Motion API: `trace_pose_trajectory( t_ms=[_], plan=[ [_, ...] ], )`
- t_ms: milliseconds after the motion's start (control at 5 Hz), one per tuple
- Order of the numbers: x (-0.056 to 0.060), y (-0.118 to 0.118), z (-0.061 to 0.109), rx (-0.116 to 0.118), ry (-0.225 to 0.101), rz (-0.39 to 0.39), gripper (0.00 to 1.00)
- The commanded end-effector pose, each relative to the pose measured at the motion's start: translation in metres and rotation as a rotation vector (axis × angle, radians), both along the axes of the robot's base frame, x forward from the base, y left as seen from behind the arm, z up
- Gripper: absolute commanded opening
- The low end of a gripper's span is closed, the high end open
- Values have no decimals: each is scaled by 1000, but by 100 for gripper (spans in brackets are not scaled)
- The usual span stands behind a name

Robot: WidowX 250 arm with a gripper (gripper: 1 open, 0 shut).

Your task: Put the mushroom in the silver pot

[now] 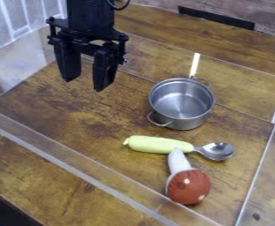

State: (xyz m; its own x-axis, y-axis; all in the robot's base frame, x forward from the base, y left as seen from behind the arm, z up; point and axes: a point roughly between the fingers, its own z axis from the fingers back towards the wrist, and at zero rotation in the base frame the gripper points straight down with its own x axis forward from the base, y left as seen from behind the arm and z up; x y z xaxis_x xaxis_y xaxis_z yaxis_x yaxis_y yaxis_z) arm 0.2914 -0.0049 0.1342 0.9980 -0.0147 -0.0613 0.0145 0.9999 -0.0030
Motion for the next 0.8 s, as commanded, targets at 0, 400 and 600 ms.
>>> trace_pose_trajectory(
  t_ms=[0, 400, 600],
  plan=[
    [-6, -4, -13, -3, 34, 22, 100],
    [-3, -83, -13, -23, -8, -46, 100],
    [5, -126, -9, -34, -29, -96, 0]
  ],
)
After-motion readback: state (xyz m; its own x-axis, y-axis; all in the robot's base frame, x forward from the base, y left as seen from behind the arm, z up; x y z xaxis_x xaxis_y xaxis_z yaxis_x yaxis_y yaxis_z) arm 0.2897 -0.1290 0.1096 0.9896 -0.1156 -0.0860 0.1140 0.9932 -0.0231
